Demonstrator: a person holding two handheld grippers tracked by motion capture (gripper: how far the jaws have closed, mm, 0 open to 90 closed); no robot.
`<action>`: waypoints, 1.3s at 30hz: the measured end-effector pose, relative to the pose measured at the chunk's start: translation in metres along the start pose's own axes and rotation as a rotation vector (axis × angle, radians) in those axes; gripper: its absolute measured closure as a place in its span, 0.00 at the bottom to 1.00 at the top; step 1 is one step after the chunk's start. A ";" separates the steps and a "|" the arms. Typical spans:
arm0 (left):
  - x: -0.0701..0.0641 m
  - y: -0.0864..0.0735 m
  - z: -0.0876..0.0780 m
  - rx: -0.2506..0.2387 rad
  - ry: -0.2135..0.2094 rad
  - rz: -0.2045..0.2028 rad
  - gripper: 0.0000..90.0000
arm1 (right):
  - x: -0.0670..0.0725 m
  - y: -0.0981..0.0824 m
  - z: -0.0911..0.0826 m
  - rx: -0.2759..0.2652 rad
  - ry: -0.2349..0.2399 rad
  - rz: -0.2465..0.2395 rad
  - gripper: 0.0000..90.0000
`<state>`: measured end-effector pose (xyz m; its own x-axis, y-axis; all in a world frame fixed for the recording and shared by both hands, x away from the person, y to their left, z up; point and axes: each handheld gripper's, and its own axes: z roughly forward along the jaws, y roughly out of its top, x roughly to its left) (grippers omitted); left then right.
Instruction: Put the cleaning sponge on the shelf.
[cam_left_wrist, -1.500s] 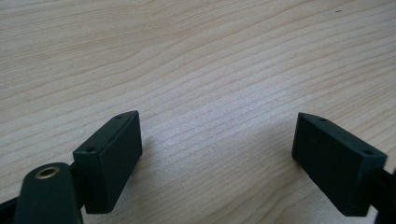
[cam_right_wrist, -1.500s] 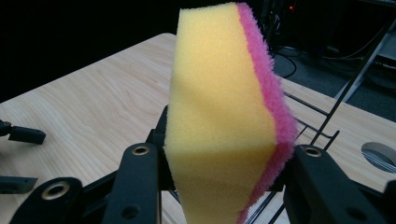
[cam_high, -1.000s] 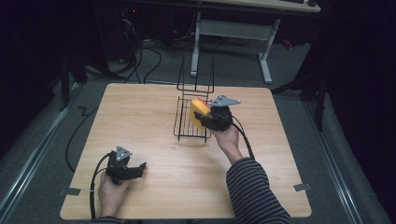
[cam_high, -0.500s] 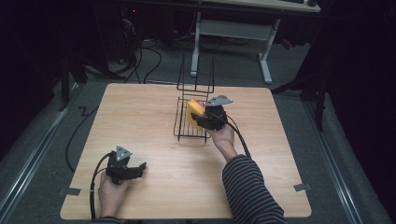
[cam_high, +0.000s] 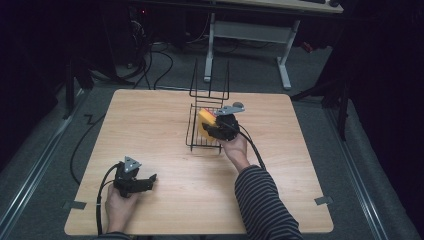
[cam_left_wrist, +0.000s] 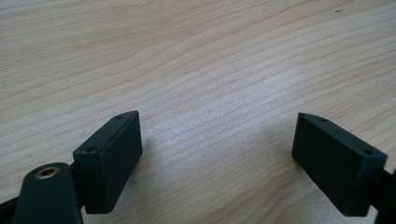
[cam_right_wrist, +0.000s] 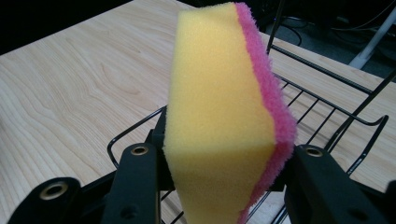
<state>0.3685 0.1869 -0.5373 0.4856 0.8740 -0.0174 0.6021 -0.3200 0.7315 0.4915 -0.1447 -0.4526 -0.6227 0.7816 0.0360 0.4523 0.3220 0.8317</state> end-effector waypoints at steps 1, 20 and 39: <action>0.000 0.000 0.000 0.000 0.000 0.000 0.19 | 0.000 0.000 0.000 0.002 0.004 0.013 0.66; 0.000 0.000 0.000 0.000 0.001 0.001 0.19 | 0.003 -0.003 0.011 0.019 0.004 -0.002 0.65; 0.000 0.000 0.000 0.000 0.001 0.000 0.19 | -0.002 -0.003 0.008 0.024 0.026 0.028 0.39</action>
<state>0.3685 0.1869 -0.5373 0.4856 0.8740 -0.0167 0.6021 -0.3205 0.7313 0.4965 -0.1428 -0.4595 -0.6259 0.7764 0.0742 0.4847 0.3126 0.8169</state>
